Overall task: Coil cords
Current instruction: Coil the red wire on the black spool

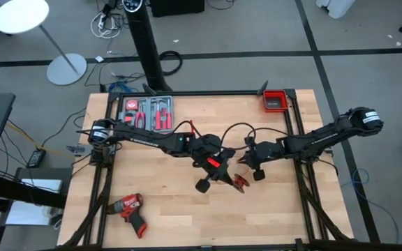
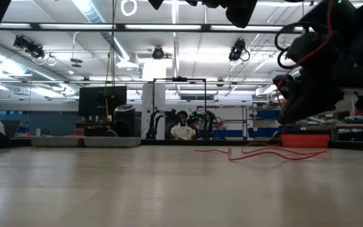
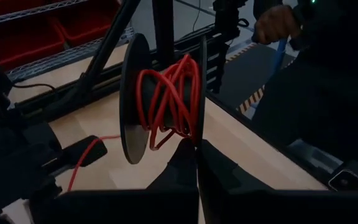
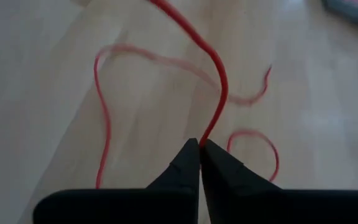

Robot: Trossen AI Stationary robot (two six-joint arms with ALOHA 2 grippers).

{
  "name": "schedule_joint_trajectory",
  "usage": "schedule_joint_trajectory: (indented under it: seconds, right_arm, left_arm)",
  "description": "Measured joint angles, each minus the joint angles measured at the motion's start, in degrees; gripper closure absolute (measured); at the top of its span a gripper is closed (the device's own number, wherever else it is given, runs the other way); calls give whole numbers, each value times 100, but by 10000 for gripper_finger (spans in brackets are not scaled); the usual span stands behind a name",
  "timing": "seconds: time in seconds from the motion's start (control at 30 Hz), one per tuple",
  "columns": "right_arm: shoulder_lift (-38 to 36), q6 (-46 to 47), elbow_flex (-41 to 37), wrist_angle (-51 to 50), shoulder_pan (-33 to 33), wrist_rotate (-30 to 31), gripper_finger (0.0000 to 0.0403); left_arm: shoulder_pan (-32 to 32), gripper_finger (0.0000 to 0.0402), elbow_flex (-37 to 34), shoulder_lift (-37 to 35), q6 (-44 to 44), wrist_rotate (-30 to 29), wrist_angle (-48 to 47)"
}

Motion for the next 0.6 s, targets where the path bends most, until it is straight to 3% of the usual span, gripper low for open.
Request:
schedule_joint_trajectory:
  seconds: [0.27, 0.43, 0.6]
  right_arm:
    - [-45, -667, 0, 625, -38, 33, 401]
    - [-47, -1037, 18, 1331, -119, -849, 401]
    - [-45, -1061, 397, 629, -7, -871, 402]
  left_arm:
    - [-4, 401, 0, 0, 457, 170, 2]
    - [-4, 401, 2, 69, 858, 217, 175]
    - [29, 401, -4, 233, 877, 72, 179]
